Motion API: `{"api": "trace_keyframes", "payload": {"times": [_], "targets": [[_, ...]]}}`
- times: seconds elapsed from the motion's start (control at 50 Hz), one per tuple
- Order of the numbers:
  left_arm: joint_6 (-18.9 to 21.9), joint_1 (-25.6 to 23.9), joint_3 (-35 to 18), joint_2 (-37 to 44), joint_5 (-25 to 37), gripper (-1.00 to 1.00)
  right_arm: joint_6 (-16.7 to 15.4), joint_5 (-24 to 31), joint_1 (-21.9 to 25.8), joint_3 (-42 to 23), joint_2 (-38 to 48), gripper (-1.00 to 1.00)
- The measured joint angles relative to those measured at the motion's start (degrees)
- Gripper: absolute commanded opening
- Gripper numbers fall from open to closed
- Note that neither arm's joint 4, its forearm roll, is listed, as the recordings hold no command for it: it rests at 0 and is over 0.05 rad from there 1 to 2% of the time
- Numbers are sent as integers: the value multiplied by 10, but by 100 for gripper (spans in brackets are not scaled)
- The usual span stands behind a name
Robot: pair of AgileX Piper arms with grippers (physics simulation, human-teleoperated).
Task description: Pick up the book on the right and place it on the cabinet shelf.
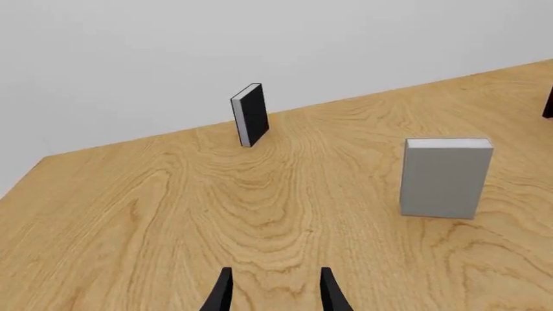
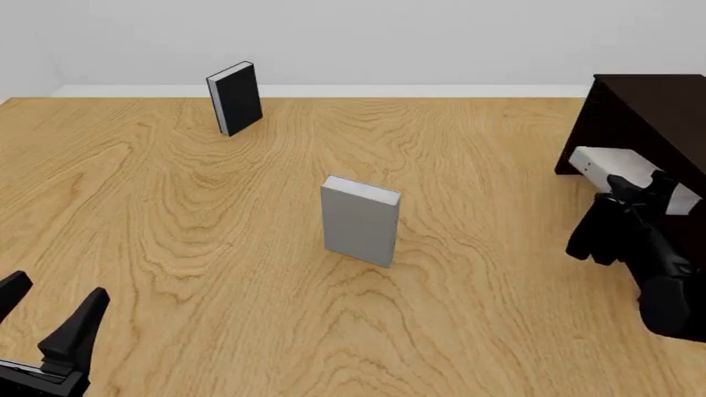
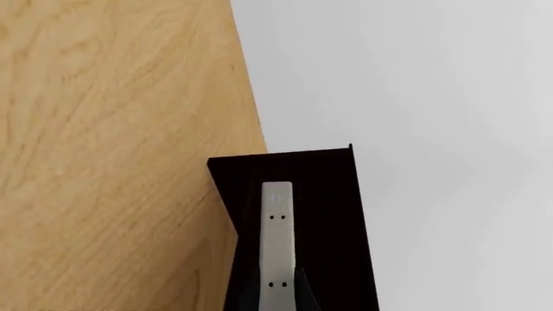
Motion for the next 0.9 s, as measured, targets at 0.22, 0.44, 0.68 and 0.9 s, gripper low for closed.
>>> {"api": "trace_keyframes", "payload": {"times": [0.22, 0.44, 0.68, 0.9], "targets": [[4, 0, 0, 1, -1, 100, 6, 10, -17, -13, 9, -100], [5, 0, 0, 4, -3, 100, 8, 19, -28, -29, 22, -100], [5, 1, 0, 3, -1, 100, 8, 28, -36, -46, 35, -100], [4, 1, 0, 1, 2, 100, 8, 34, -40, -56, 43, -100]]}}
